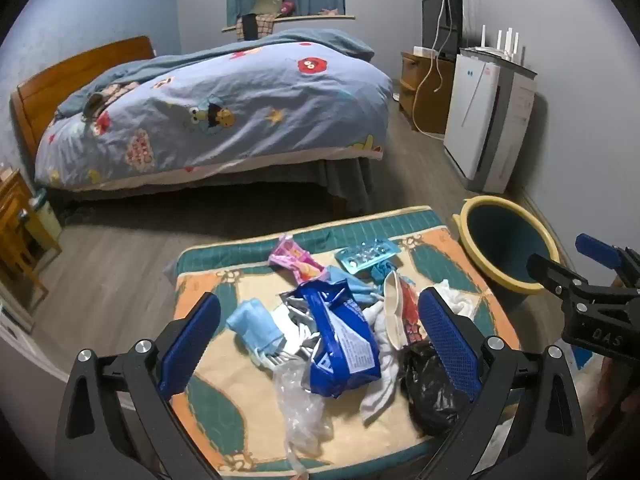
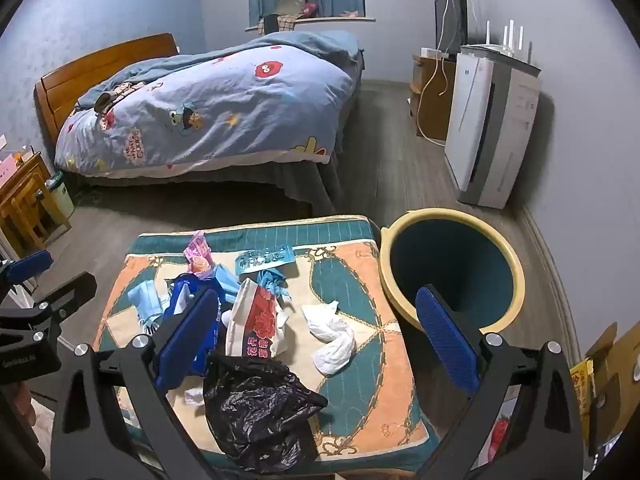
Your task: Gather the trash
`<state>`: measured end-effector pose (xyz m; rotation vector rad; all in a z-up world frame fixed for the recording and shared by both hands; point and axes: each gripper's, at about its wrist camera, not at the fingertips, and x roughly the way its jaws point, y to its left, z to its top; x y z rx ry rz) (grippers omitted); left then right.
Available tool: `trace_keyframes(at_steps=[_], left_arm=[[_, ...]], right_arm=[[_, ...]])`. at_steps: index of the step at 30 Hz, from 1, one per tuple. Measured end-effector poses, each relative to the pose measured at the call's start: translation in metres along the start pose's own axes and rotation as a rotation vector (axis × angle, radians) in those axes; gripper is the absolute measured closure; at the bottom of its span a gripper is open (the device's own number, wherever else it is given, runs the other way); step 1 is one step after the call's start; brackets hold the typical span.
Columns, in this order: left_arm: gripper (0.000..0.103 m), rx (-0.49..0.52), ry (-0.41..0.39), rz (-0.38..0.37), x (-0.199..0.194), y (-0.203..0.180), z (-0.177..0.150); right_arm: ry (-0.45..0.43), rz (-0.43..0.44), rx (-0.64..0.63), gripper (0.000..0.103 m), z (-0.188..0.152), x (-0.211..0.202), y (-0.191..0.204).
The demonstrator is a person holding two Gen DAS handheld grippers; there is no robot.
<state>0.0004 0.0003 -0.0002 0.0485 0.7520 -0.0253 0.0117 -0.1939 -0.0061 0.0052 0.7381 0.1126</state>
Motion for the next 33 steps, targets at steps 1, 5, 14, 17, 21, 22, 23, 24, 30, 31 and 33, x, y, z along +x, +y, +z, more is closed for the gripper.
trace_keyframes(at_steps=[1, 5, 14, 17, 21, 22, 23, 24, 30, 31, 33], left_arm=[[0.005, 0.0, -0.003, 0.002, 0.0, 0.0, 0.0], [0.005, 0.001, 0.001, -0.002, 0.0, 0.0, 0.0], [0.005, 0.0, 0.002, -0.004, 0.0, 0.0, -0.001], [0.005, -0.002, 0.003, -0.001, 0.002, 0.0, -0.001], [0.005, -0.001, 0.002, 0.0, 0.004, -0.002, -0.001], [0.005, 0.0, 0.003, 0.001, 0.004, -0.002, -0.001], [0.005, 0.001, 0.003, 0.002, 0.005, -0.003, -0.001], [0.005, 0.001, 0.003, 0.003, 0.006, -0.003, -0.001], [0.005, -0.002, 0.0, -0.006, -0.001, 0.001, 0.002], [0.005, -0.001, 0.001, -0.005, -0.001, 0.001, 0.002], [0.005, -0.001, 0.0, -0.004, -0.001, 0.001, 0.002]], right_arm=[[0.002, -0.001, 0.0, 0.005, 0.0, 0.0, 0.0], [0.004, -0.003, -0.002, 0.005, 0.0, 0.001, 0.001], [0.008, -0.008, -0.006, 0.005, 0.0, 0.002, 0.002], [0.008, -0.008, -0.005, 0.005, 0.0, 0.002, 0.002], [0.009, -0.008, -0.005, 0.005, 0.002, 0.001, 0.002], [0.009, -0.008, -0.006, 0.005, 0.003, 0.001, 0.002], [0.009, -0.01, -0.007, 0.005, 0.003, 0.0, 0.002], [0.009, -0.009, -0.006, 0.005, 0.004, 0.0, 0.002], [0.01, -0.012, -0.006, 0.005, -0.001, 0.003, 0.002], [0.01, -0.011, -0.006, 0.005, -0.001, 0.003, 0.002], [0.008, -0.014, -0.008, 0.005, -0.002, 0.004, 0.003]])
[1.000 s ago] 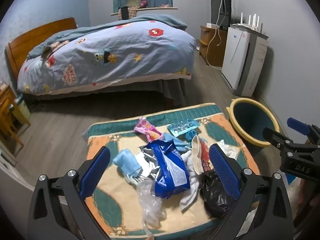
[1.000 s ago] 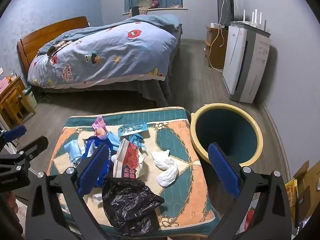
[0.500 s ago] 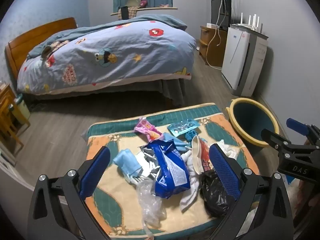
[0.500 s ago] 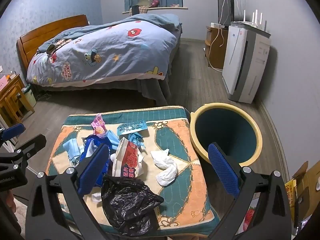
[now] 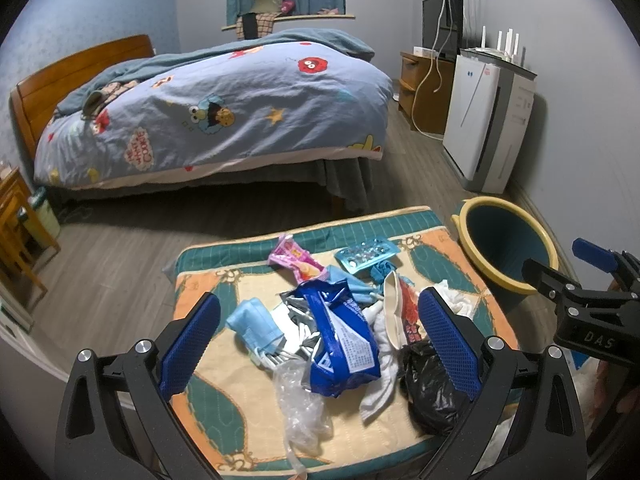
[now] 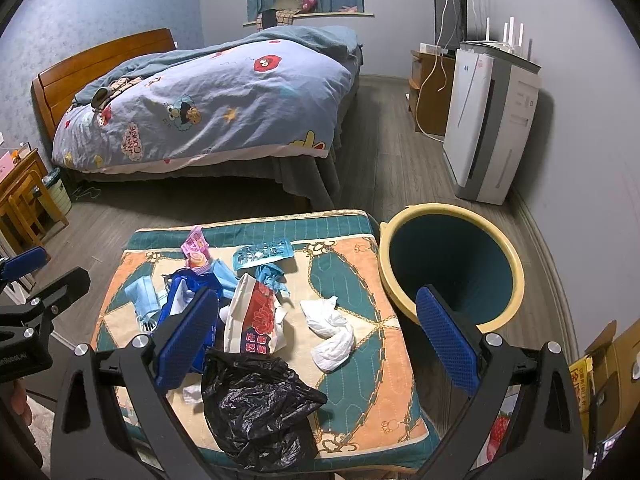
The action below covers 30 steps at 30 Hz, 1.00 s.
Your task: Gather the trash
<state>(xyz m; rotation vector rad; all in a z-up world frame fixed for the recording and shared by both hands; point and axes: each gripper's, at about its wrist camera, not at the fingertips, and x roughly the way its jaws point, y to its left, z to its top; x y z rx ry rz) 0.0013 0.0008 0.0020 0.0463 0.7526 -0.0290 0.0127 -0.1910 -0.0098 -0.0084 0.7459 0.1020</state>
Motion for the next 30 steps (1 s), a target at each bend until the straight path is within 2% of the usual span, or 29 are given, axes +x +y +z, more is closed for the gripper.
trace_keyframes(at_steps=[30], left_arm=[[0.005, 0.0, 0.001, -0.001, 0.0004, 0.0016, -0.0004]], right_arm=[[0.01, 0.001, 0.003, 0.005, 0.002, -0.0004, -0.0006]])
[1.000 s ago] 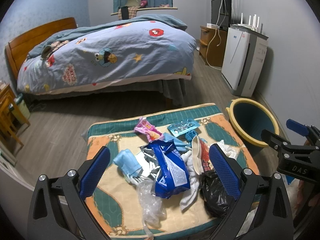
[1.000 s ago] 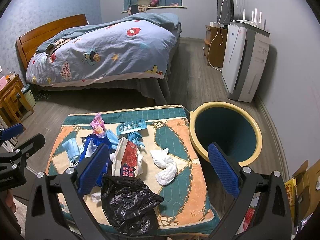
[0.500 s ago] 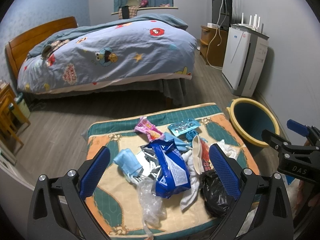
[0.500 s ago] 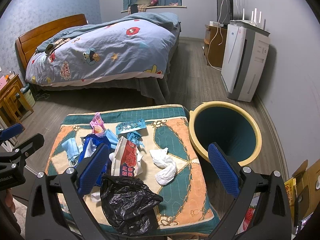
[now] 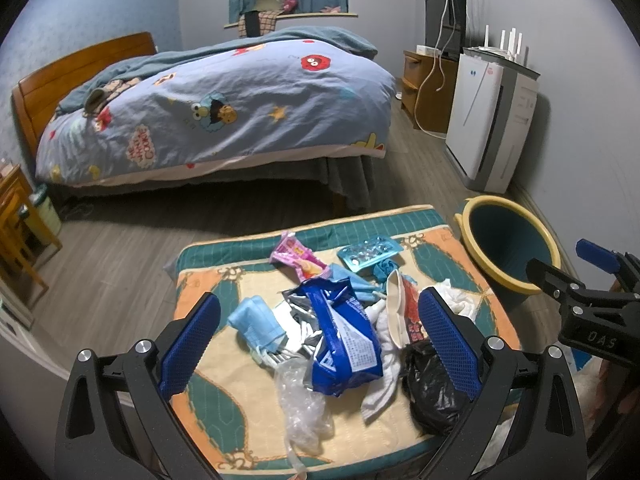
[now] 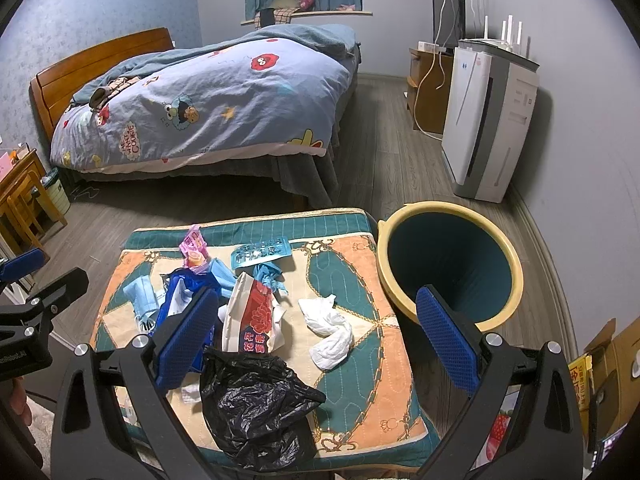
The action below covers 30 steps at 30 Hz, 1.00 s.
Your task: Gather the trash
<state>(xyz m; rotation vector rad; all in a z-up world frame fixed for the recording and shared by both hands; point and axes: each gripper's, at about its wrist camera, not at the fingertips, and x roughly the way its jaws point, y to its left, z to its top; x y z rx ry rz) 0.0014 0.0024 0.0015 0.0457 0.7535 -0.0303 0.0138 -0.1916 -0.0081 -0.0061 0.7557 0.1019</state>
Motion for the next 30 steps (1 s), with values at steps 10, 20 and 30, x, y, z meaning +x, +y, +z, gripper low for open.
trace_keyframes(at_steps=[10, 20, 30], left_arm=[[0.005, 0.0, 0.002, 0.0, 0.0001, 0.0013, -0.0025], [0.005, -0.001, 0.004, 0.0, 0.0001, 0.0013, -0.0022], [0.005, 0.0, 0.002, 0.001, -0.0003, 0.0036, -0.0031]], right_arm=[[0.002, 0.0, 0.001, 0.005, -0.0011, 0.0011, -0.0001], [0.002, -0.002, -0.001, 0.005, -0.0056, 0.0009, 0.0009], [0.012, -0.002, 0.003, 0.005, -0.0086, 0.0071, -0.0061]])
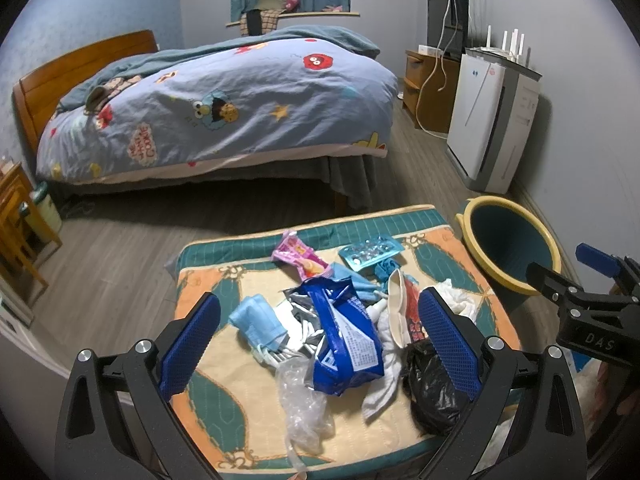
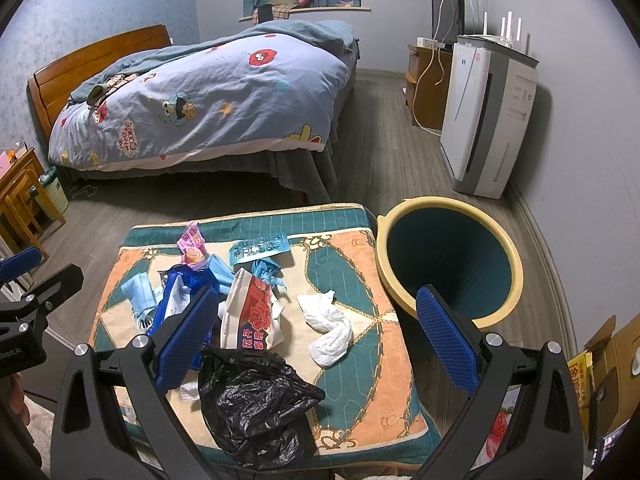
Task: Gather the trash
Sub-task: 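Grasp the black plastic bag with the right tool while the left tool grasps the blue wrapper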
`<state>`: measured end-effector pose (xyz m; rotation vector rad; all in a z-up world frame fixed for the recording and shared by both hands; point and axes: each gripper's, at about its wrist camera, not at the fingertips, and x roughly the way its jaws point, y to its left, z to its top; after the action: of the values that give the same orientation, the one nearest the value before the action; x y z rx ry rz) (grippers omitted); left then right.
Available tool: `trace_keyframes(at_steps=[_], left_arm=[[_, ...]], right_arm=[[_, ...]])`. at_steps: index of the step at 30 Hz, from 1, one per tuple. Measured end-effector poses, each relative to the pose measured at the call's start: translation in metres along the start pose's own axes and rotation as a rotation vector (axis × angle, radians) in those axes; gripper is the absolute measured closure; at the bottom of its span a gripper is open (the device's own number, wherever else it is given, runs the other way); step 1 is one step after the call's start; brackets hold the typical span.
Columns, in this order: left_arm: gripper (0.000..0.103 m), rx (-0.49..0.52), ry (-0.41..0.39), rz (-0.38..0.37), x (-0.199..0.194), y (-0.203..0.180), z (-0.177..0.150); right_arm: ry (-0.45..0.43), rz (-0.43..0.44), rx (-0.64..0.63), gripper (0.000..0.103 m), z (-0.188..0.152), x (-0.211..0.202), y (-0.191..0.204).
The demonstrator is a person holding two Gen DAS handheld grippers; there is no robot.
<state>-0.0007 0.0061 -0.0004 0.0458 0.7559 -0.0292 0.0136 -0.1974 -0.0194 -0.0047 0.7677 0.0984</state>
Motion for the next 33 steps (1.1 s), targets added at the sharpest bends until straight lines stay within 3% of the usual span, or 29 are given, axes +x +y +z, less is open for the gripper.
trace_keyframes(at_steps=[8, 19, 23, 26, 30, 33], left_arm=[[0.005, -0.007, -0.004, 0.023, 0.004, 0.007, -0.006], [0.005, -0.083, 0.006, 0.022, 0.009, 0.023, -0.002], [0.005, -0.122, 0.009, 0.002, 0.013, 0.035, -0.003], [0.005, -0.12, 0.035, 0.0, 0.023, 0.038, -0.003], [0.005, -0.104, 0.071, 0.02, 0.035, 0.038, -0.003], [0.005, -0.088, 0.121, 0.012, 0.051, 0.034, -0.006]], right_arm=[[0.041, 0.013, 0.001, 0.005, -0.006, 0.003, 0.008], [0.279, 0.105, -0.158, 0.006, -0.067, 0.046, 0.084], [0.351, 0.062, -0.159, 0.008, -0.087, 0.061, 0.091], [0.399, 0.032, -0.121, 0.022, -0.09, 0.069, 0.082], [0.462, 0.061, -0.057, 0.056, -0.094, 0.073, 0.071], [0.454, 0.104, -0.05, 0.069, -0.091, 0.071, 0.07]])
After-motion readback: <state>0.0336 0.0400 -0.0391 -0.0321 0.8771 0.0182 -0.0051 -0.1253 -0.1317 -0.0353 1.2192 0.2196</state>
